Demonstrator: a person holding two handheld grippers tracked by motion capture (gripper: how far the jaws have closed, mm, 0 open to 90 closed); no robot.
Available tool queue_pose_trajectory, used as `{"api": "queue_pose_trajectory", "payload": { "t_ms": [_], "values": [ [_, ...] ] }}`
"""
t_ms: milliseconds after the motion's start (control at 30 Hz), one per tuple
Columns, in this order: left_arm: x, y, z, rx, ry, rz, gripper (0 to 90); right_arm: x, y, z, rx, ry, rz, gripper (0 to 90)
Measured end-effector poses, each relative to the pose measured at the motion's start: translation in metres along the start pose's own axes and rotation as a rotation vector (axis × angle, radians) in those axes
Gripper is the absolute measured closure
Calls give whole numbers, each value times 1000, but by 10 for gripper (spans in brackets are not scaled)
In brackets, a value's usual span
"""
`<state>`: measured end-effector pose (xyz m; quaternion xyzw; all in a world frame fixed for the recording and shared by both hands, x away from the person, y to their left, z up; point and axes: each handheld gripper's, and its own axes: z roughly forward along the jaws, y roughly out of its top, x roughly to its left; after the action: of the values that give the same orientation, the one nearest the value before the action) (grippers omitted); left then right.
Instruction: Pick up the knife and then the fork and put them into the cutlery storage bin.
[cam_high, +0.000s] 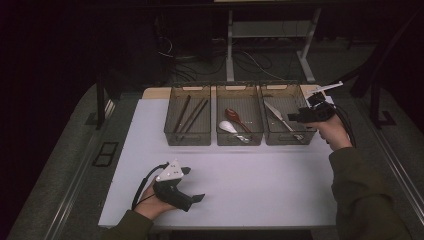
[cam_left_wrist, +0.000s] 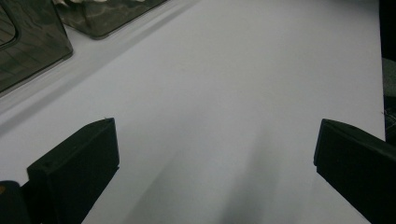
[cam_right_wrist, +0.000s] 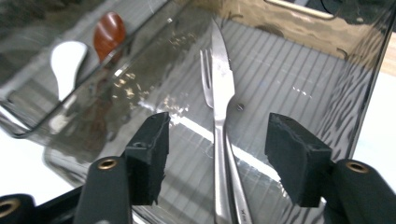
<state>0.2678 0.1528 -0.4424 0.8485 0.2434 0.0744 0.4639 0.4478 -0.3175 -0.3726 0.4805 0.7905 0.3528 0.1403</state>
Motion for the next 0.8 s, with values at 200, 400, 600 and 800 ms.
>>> {"api": "queue_pose_trajectory", "payload": {
  "t_ms": [200,400,600,800],
  "values": [
    [1,0,0,-1,5,-8,0,4,-5,-7,-44,10,-1,345],
    [2,1,1,-4,9,-13,0,7,-13,-9,-71,7,3,305],
    [3,1,1,-1,11,-13,0,12,-23,-12,-96,17,-3,275],
    [3,1,1,-3,16,-13,0,19,-34,-16,-115,29,-24,254]
  ]
}}
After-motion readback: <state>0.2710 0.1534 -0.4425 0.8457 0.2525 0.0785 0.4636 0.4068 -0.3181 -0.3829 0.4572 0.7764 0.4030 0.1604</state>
